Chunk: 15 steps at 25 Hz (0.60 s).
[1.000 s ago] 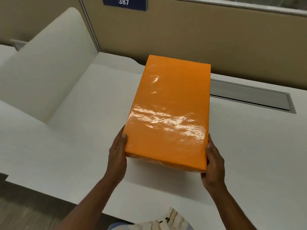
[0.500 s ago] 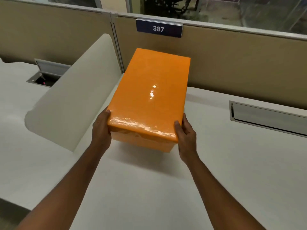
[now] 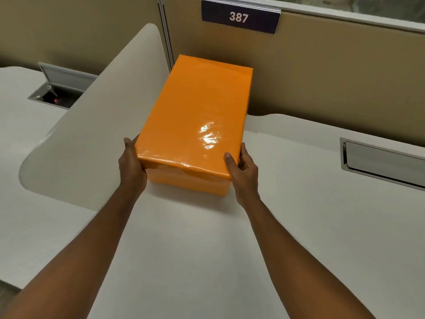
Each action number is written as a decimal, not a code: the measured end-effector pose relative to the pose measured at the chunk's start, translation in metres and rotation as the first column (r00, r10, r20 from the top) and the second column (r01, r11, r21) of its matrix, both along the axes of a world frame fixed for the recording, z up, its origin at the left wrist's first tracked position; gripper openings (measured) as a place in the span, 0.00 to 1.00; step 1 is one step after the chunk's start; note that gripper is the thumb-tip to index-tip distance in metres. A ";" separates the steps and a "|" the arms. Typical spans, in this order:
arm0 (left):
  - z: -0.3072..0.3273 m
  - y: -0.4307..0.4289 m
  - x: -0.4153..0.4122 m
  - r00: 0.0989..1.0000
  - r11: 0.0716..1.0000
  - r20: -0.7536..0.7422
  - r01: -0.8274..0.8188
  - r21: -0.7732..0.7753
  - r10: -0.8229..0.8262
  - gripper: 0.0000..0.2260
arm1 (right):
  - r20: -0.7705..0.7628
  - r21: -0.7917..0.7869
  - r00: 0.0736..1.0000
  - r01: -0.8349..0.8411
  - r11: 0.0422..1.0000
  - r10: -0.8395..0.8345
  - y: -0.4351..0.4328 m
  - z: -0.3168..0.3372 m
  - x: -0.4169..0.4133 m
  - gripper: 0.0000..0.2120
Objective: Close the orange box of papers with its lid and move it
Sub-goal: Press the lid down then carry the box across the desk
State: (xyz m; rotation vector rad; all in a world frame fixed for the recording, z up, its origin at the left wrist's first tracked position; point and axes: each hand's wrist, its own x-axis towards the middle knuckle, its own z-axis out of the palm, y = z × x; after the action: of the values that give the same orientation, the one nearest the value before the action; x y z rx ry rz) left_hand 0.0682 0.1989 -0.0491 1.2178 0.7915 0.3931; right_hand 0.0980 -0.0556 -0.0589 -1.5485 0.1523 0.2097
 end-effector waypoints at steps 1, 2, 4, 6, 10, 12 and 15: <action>-0.001 0.001 0.001 1.000 1.000 0.001 -0.008 0.008 0.008 0.18 | -0.004 -0.011 1.000 -0.011 1.000 0.011 0.002 -0.001 0.003 0.39; -0.002 0.001 0.002 1.000 1.000 0.000 -0.019 0.018 0.019 0.16 | -0.006 -0.025 1.000 -0.019 1.000 0.019 0.003 -0.002 0.008 0.37; -0.002 0.001 0.008 0.998 0.998 -0.026 -0.055 0.027 0.056 0.14 | -0.013 -0.059 0.999 -0.035 0.998 0.034 0.006 -0.003 0.015 0.35; -0.001 0.002 0.012 0.995 0.996 -0.057 -0.080 0.039 0.082 0.12 | -0.024 -0.086 0.999 -0.042 0.995 0.040 0.008 -0.002 0.017 0.35; 0.000 0.003 0.010 0.995 0.980 -0.095 0.002 0.200 0.017 0.13 | -0.034 -0.097 0.997 -0.072 0.993 0.069 0.005 0.002 0.015 0.34; 0.001 0.001 0.007 0.990 0.968 -0.138 0.011 0.251 0.024 0.15 | -0.033 -0.141 0.995 -0.093 0.986 0.089 0.004 0.007 0.013 0.34; 0.009 -0.002 0.003 0.981 0.936 -0.185 0.012 0.352 0.057 0.19 | -0.046 -0.250 0.990 -0.144 0.957 0.137 0.003 0.014 0.014 0.36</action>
State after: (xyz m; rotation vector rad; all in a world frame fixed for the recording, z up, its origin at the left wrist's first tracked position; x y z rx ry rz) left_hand 0.0715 0.1973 -0.0398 1.6015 0.9284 0.4532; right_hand 0.1117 -0.0525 -0.0448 -1.8134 0.0932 0.3347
